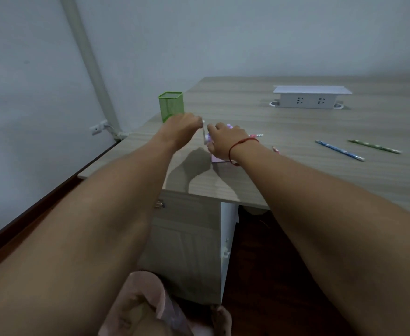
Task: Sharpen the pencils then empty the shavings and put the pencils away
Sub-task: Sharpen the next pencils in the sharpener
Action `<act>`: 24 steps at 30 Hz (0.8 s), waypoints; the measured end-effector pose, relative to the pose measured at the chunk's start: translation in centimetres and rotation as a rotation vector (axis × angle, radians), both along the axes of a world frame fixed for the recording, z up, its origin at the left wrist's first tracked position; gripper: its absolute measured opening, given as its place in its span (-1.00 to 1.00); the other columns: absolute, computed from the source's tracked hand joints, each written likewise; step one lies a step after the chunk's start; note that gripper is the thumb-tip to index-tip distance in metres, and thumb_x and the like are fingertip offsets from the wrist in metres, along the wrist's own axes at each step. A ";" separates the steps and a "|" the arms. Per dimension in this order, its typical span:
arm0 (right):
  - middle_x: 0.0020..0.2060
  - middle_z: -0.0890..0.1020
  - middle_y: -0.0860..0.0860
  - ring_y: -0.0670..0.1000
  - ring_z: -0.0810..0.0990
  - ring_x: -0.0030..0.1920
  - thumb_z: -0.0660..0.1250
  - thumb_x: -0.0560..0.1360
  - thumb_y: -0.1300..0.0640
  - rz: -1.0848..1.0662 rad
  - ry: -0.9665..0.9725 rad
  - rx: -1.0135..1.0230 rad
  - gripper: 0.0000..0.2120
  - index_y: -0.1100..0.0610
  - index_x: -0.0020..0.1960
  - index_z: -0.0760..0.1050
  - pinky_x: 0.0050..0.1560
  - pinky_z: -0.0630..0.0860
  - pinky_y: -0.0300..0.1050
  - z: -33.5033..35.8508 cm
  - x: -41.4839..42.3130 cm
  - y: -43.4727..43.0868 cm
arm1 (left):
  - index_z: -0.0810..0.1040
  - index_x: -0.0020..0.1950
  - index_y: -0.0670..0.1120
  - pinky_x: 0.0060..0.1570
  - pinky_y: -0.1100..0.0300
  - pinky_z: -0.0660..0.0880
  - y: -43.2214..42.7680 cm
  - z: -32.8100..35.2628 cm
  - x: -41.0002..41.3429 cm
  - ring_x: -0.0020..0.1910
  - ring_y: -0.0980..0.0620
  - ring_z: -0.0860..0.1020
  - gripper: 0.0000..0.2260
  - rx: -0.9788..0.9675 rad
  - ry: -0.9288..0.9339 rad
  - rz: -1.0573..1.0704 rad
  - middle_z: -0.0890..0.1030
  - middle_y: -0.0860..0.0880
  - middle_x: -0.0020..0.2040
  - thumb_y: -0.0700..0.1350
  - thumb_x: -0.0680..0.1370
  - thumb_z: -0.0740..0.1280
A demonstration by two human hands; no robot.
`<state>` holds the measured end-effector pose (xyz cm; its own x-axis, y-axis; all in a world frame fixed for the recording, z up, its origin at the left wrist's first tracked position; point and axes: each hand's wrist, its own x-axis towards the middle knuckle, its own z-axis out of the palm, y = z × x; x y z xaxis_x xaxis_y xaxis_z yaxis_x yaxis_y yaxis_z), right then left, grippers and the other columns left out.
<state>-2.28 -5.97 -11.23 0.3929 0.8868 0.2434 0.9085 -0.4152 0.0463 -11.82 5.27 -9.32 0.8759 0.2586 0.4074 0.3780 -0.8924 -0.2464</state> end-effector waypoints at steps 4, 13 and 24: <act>0.37 0.40 0.17 0.23 0.42 0.33 0.07 0.62 0.00 -0.007 0.019 -0.016 -0.60 0.15 0.39 0.30 0.28 0.36 0.07 0.6 -0.2 0.0 | 0.56 0.08 -0.22 -0.20 -0.06 0.48 -2.0 -1.0 -1.9 -0.07 -0.29 0.61 -0.84 -0.042 -0.130 -0.115 0.63 -0.28 -0.04 -0.29 0.58 0.20; 0.32 0.42 0.20 0.23 0.46 0.27 0.07 0.62 0.01 0.026 0.022 -0.100 -0.61 0.18 0.36 0.31 0.20 0.40 0.04 1.2 0.0 -0.1 | 0.49 0.20 -0.22 -0.03 0.01 0.49 -4.1 -3.9 -3.3 -0.04 -0.21 0.60 -0.76 -0.213 0.090 0.016 0.62 -0.25 0.01 -0.15 0.65 0.13; 0.34 0.40 0.20 0.24 0.43 0.31 0.08 0.61 0.02 0.042 0.001 -0.023 -0.62 0.18 0.36 0.31 0.28 0.35 0.05 0.2 0.1 0.2 | 0.54 0.18 -0.18 0.11 0.03 0.45 -2.4 -4.9 -0.2 0.13 -0.17 0.55 -0.72 -0.307 0.199 0.203 0.59 -0.20 0.15 -0.10 0.64 0.11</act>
